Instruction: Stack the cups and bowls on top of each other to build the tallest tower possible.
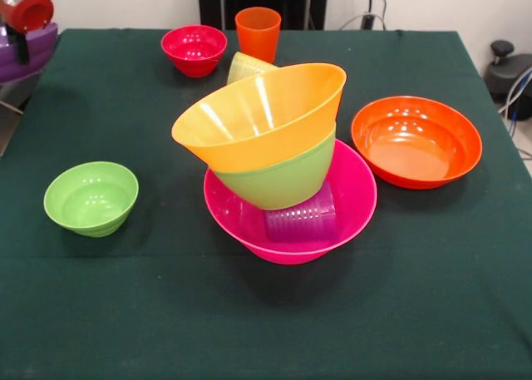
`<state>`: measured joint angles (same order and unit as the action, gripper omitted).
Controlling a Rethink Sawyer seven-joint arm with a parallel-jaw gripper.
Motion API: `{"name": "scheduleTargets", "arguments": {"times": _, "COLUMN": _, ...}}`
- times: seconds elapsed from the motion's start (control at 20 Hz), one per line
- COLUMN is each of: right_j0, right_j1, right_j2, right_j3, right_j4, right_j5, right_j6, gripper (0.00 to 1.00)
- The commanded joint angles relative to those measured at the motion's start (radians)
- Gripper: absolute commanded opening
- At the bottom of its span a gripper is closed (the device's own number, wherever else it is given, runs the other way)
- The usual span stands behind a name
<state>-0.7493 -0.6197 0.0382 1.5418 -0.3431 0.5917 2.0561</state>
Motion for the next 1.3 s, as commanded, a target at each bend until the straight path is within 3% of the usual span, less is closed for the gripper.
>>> {"name": "scheduleTargets", "arguments": {"times": 0.05, "right_j0": 0.018, "right_j1": -0.001, "right_j2": 0.098, "right_j3": 0.119, "right_j4": 0.039, "right_j5": 0.098, "right_j6": -0.040, "gripper": 0.00}}
{"name": "scheduleTargets", "arguments": {"times": 0.4, "right_j0": 0.089, "right_j1": 0.103, "right_j2": 0.069, "right_j3": 0.093, "right_j4": 0.036, "right_j5": -0.030, "right_j6": 0.072, "gripper": 0.00}}
{"name": "scheduleTargets", "arguments": {"times": 0.6, "right_j0": 0.132, "right_j1": 0.124, "right_j2": 0.056, "right_j3": 0.091, "right_j4": 0.060, "right_j5": -0.043, "right_j6": 0.127, "gripper": 0.00}}
{"name": "scheduleTargets", "arguments": {"times": 1.0, "right_j0": 0.206, "right_j1": 0.138, "right_j2": 0.009, "right_j3": 0.091, "right_j4": 0.107, "right_j5": -0.078, "right_j6": 0.197, "gripper": 0.00}}
{"name": "scheduleTargets", "arguments": {"times": 1.3, "right_j0": 0.247, "right_j1": 0.097, "right_j2": -0.024, "right_j3": 0.105, "right_j4": 0.142, "right_j5": -0.047, "right_j6": 0.197, "gripper": 0.00}}
